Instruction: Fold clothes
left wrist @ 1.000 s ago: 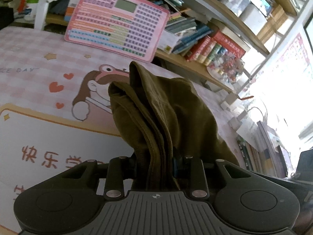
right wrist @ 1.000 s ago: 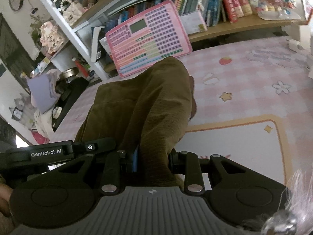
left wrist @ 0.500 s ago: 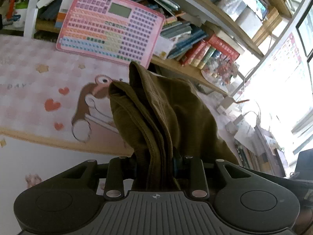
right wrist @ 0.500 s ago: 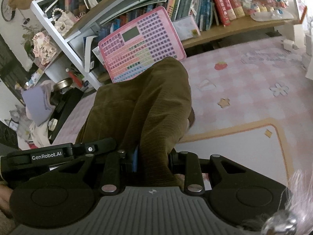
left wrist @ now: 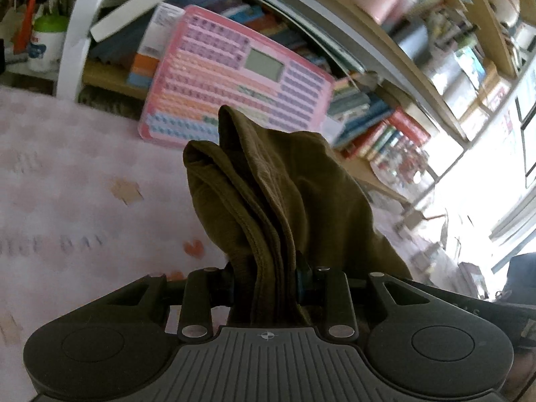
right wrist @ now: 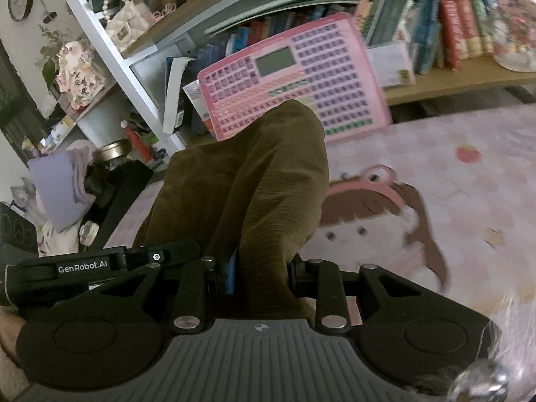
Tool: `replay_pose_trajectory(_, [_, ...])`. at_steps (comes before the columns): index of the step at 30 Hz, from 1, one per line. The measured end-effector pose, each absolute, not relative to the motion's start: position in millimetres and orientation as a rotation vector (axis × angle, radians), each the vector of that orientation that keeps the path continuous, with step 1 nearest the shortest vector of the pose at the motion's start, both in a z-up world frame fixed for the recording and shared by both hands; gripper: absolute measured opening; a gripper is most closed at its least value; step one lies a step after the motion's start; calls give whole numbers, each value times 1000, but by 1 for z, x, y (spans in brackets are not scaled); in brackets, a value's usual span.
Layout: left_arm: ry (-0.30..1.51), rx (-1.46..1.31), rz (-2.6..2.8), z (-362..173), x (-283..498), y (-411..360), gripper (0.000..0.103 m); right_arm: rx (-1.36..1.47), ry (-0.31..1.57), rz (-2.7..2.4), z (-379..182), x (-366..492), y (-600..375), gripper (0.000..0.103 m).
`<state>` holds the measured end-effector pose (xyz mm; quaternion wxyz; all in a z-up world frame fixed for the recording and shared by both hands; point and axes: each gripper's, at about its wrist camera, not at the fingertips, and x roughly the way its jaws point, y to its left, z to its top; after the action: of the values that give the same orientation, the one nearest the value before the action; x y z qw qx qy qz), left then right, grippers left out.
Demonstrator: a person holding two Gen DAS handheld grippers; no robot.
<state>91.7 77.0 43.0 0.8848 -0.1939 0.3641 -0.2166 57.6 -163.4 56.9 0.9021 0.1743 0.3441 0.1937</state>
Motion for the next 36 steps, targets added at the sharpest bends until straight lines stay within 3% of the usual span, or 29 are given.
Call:
replay_pose_trajectory(24, [828,-453,-438,-14,196,130,29,430,756,357,9,178,-113,26])
replay_pose_trajectory(29, [854,-495,-409,-27,196,135,34,531,819,335,-16,185,-121,34])
replay_pose_trajectory(36, [853,-464,-362,-16,189,133,37,479,824,310,-9,181,-117,42])
